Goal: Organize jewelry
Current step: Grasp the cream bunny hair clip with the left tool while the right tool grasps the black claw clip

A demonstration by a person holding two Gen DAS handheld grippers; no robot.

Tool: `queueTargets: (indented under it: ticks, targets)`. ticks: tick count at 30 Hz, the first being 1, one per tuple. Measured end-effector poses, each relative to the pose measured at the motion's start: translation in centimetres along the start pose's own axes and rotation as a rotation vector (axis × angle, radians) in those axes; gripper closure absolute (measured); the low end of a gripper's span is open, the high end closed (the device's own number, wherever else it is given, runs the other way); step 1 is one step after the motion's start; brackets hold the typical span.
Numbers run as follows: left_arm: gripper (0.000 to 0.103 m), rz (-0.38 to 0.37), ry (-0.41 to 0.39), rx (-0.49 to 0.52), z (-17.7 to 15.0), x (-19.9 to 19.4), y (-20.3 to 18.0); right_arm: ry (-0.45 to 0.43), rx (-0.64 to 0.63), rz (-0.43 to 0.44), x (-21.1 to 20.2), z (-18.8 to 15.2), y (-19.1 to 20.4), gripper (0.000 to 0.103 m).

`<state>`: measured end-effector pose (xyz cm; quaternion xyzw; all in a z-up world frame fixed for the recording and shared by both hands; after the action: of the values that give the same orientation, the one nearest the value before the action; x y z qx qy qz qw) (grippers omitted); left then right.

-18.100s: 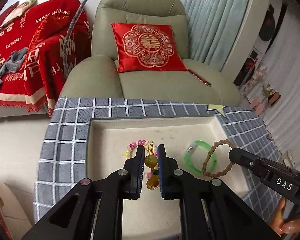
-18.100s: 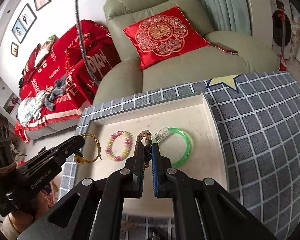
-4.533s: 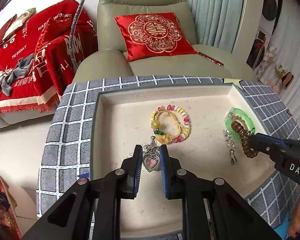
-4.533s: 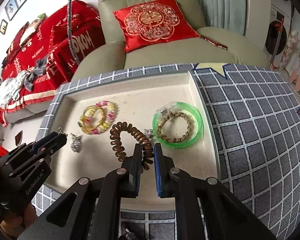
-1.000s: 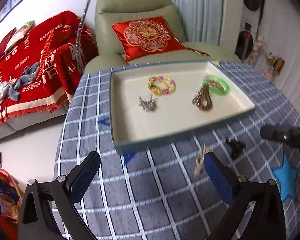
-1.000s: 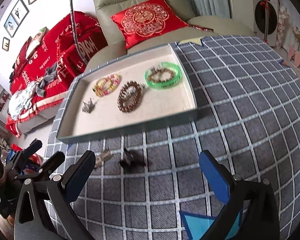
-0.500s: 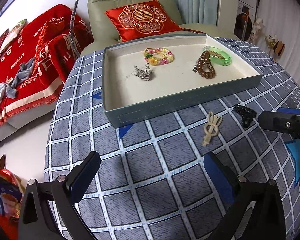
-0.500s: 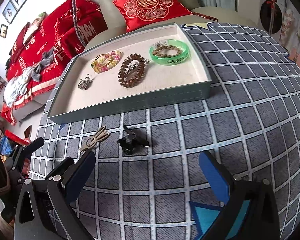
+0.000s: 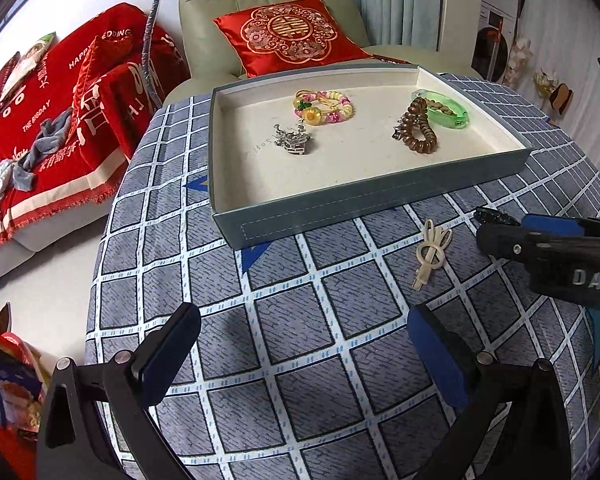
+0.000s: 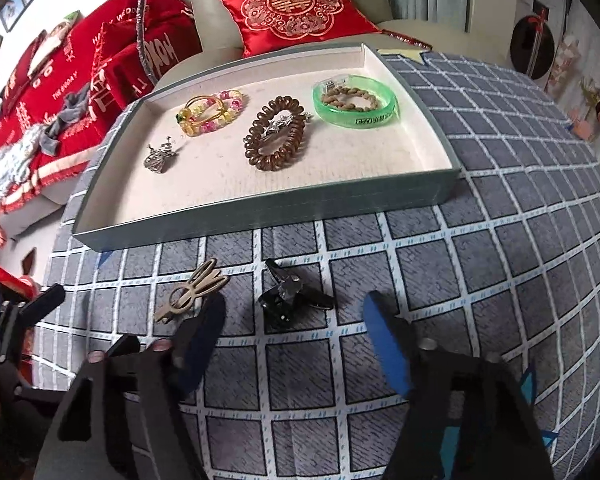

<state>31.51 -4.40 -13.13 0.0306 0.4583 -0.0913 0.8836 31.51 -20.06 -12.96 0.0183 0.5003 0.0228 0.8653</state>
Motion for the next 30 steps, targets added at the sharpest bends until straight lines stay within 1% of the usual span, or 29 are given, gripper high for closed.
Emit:
queueTargets:
  ticks: [2, 3, 8, 16, 17, 20, 23, 24, 25, 27, 28, 29, 30]
  targets:
    - [0.000, -0.003, -0.001, 0.003, 0.1, 0.0, -0.3, -0.006, -0.011, -0.019, -0.1, 0.0, -0.2, 0.061]
    - [0.000, -0.004, -0.001, 0.005, 0.1, 0.1, -0.5, -0.008, -0.014, -0.024, -0.1, 0.0, -0.4, 0.063]
    - [0.000, -0.018, -0.001, 0.019, 0.5, 0.4, -1.7, -0.023, -0.021, -0.011, -0.4, -0.2, -0.9, 0.063]
    - [0.000, -0.044, 0.005, 0.066, 1.0, 1.3, -3.9, -0.032, 0.015, 0.028, -0.6, -0.4, -1.8, 0.063]
    - [0.002, -0.058, 0.005, 0.063, 1.1, 1.4, -4.1, -0.031, 0.021, 0.031, -0.7, -0.4, -1.9, 0.063]
    - [0.013, -0.102, 0.017, 0.064, 1.4, 1.6, -5.0, -0.032, 0.027, 0.037, -0.8, -0.6, -2.1, 0.063]
    - [0.015, -0.104, 0.016, 0.079, 1.7, 1.8, -5.5, -0.033, 0.027, 0.041, -0.8, -0.7, -2.2, 0.063]
    - [0.023, -0.112, 0.017, 0.078, 1.8, 1.8, -5.7, -0.033, 0.028, 0.041, -0.8, -0.7, -2.2, 0.063]
    - [0.026, -0.130, 0.022, 0.075, 1.8, 1.8, -5.9, -0.034, 0.030, 0.043, -0.9, -0.7, -2.2, 0.063]
    - [0.029, -0.129, 0.025, 0.080, 2.0, 1.8, -6.2, -0.035, 0.031, 0.044, -0.9, -0.7, -2.2, 0.063]
    - [0.031, -0.133, 0.025, 0.082, 2.0, 1.7, -6.4, -0.035, 0.031, 0.045, -0.9, -0.7, -2.2, 0.063]
    - [0.038, -0.142, 0.024, 0.082, 2.0, 1.7, -6.5, -0.035, 0.031, 0.045, -0.9, -0.7, -2.2, 0.063]
    - [0.042, -0.145, 0.023, 0.087, 2.0, 1.6, -6.6, -0.035, 0.032, 0.046, -0.9, -0.7, -2.2, 0.063]
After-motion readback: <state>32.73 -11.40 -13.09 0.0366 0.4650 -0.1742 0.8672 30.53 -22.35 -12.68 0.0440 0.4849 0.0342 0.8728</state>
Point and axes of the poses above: each gripper's, at about its wrist camera, not at the fingertips, and x roughly the way its jaws point, y to its left, z to its top, the point moved 10 cm from there along x, roughly the way its jaws point, and after that the axes turned 8 degrees about -x, right-handed, at the moved point
